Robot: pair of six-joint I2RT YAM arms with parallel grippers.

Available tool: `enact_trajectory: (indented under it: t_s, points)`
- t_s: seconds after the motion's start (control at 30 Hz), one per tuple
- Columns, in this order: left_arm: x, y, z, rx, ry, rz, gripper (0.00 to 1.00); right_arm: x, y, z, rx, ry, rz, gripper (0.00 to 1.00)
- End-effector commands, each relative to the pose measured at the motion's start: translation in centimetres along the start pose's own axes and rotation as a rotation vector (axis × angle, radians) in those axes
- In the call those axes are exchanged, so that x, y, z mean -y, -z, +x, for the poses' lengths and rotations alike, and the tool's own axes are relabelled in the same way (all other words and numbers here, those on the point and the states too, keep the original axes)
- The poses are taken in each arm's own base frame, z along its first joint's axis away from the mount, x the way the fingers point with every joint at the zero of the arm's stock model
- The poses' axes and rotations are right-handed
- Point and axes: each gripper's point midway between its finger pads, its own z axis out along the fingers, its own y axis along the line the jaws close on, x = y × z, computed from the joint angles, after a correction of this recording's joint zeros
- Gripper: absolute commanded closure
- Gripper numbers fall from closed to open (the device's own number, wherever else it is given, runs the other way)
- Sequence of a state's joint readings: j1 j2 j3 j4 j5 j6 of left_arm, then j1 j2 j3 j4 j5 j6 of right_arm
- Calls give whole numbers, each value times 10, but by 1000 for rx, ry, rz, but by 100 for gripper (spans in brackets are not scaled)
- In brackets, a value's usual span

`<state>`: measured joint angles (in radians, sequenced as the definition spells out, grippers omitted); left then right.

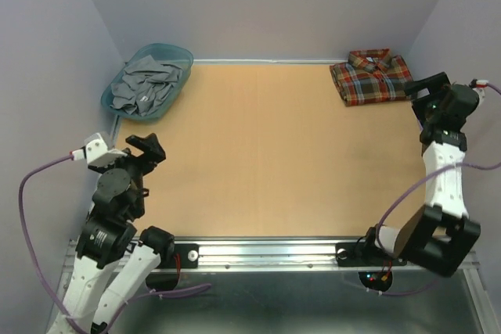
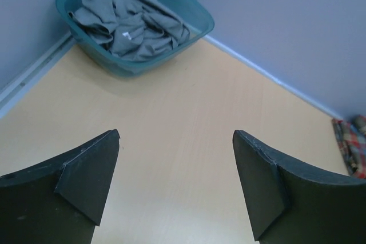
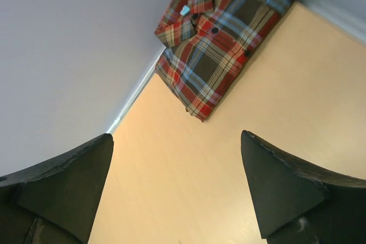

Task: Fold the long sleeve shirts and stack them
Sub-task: Neatly place the folded shirt to the corner

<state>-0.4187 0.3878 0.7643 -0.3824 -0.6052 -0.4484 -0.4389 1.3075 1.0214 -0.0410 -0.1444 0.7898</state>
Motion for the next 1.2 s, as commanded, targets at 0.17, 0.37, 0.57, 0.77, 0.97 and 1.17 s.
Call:
enact_trajectory:
  t_s: [0.17, 0.37, 0.57, 0.77, 0.97, 1.17]
  points:
    - [-14, 43, -68, 156, -5, 27, 6, -11, 168, -52, 212, 414, 188, 0]
    - [-33, 63, -91, 220, 15, -17, 4, -47, 228, -51, 302, 461, 33, 0]
    - [-50, 79, -92, 203, 19, -53, 4, -49, 294, -34, 367, 458, -134, 0]
    - [-54, 87, -95, 212, 45, -44, 3, -48, 323, -19, 359, 442, -226, 0]
    - [-56, 92, -92, 193, 93, -35, 4, -47, 335, -5, 324, 430, -284, 0]
    - [-54, 90, -87, 183, 113, -30, 4, -52, 337, 0, 297, 428, -321, 0]
